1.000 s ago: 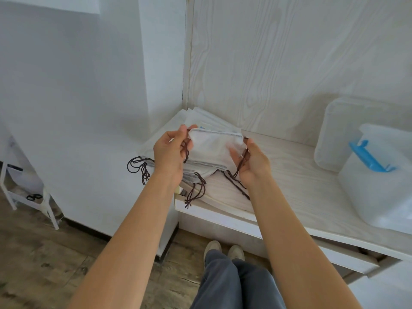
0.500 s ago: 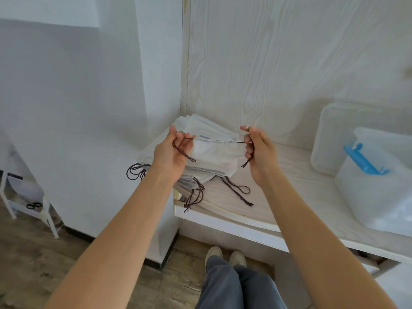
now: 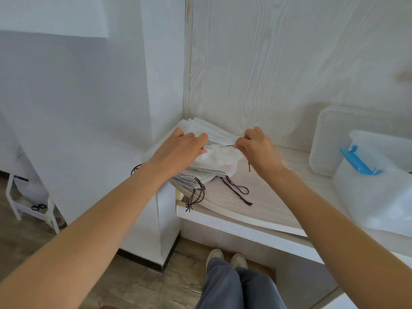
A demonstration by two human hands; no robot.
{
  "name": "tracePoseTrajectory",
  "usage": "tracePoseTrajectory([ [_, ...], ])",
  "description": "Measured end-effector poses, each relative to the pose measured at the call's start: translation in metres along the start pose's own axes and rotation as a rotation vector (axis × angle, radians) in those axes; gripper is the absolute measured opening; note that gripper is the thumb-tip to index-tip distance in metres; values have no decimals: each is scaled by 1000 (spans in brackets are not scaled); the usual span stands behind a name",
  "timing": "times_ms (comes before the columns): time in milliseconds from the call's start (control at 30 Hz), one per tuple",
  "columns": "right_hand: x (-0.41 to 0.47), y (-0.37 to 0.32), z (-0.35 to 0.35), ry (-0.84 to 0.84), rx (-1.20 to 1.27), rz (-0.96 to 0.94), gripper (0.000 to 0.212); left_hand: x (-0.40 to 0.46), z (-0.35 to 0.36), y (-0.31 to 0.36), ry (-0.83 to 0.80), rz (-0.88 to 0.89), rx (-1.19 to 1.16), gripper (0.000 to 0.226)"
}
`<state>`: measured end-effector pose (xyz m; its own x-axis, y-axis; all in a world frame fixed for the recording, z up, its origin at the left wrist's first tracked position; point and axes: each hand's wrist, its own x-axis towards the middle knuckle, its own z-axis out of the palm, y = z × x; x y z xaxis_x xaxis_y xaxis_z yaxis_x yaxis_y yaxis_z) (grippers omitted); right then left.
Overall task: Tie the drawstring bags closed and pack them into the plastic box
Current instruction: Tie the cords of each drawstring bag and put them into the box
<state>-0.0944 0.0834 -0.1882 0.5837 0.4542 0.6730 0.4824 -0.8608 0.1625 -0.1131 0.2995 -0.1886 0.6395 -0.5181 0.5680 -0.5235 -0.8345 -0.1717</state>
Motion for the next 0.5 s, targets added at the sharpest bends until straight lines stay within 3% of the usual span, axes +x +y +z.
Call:
tracePoseTrajectory([
  [100,-2,-5,-2,4,-36,15,28,0,0,-2,59,91,150,35],
  [233,-3,-9,-5,-4,-45,52,33,-1,2,-5,23,-5,234,46],
  [400,-12,-13,-6,57,-22,158,34,-2,-5,0,-47,-139,110,43],
  [500,-15,-17,-9,69,-2,192,31,-5,-8,0,6,-178,121,44],
])
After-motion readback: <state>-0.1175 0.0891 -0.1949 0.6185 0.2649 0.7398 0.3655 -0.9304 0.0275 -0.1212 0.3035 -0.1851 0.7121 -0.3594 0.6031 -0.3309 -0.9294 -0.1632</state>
